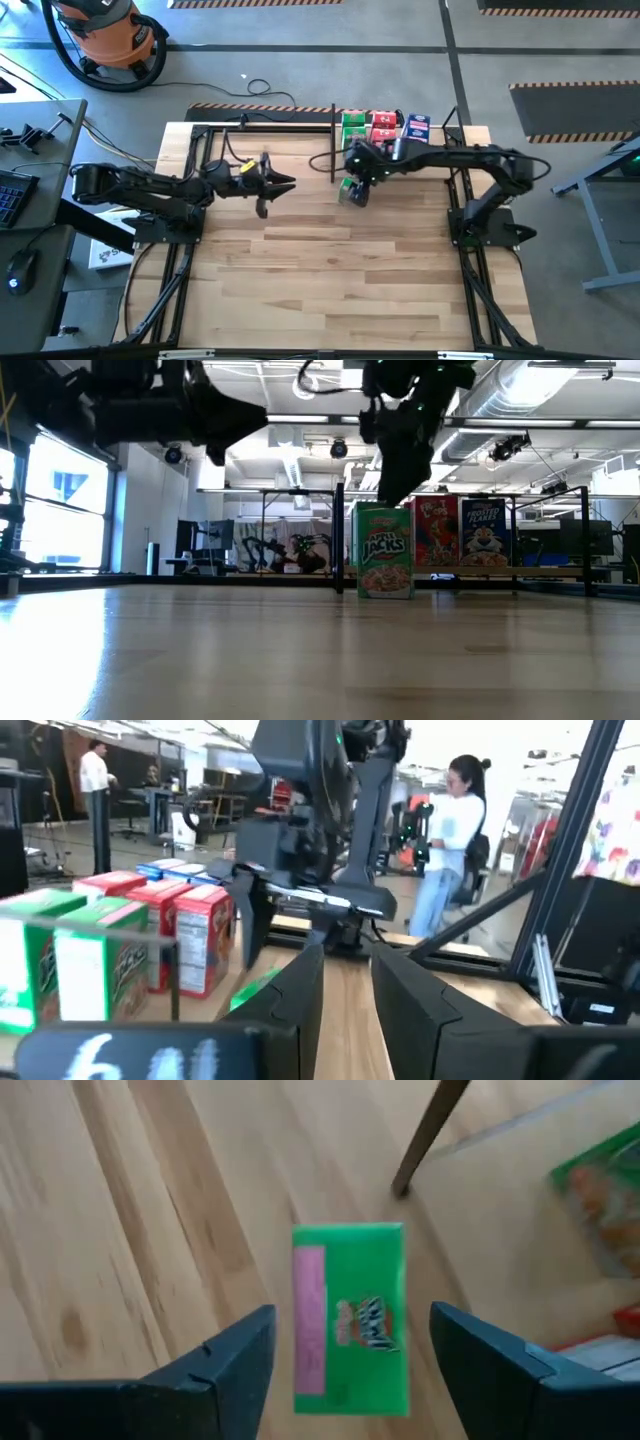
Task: Stack cereal on shelf
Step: Put the green cereal box on the shelf
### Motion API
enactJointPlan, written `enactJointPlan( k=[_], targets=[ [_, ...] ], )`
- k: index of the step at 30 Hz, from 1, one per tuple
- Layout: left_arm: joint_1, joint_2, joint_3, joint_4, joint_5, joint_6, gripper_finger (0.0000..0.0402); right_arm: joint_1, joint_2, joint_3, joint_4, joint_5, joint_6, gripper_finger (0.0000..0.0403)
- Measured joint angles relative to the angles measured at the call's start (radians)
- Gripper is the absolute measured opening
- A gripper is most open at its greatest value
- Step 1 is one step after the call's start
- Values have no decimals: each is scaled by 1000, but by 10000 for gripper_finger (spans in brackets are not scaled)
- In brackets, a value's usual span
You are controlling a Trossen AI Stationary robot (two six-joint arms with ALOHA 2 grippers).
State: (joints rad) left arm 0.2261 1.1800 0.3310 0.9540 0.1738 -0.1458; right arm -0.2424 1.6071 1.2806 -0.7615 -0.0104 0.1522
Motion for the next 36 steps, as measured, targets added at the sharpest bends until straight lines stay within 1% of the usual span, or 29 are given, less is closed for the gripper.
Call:
enactJointPlan(
  k=[2,5,8,10,15,22,25,32,36],
  targets=[
    [14,0,-38,42,1,-16,78,1,58,61,-87,-5,-15,246],
    [32,0,-72,77,1,-29,78,7,133,154,-190,20,-31,246],
    [45,0,-86,95,3,-33,78,8,186,233,-248,31,-47,246],
    [50,0,-89,91,11,-34,78,7,209,268,-255,14,-48,246],
    [55,0,-89,92,28,-9,78,7,259,287,-285,-9,-59,246],
    [55,0,-89,89,27,10,78,8,274,287,-298,-2,-89,244],
    [55,0,-89,88,27,11,78,6,274,287,-306,-2,-82,231],
    [55,0,-89,82,27,12,78,6,274,287,-315,-9,-73,169],
    [55,0,-89,82,27,10,78,6,274,290,-319,-9,-74,148]
  ],
)
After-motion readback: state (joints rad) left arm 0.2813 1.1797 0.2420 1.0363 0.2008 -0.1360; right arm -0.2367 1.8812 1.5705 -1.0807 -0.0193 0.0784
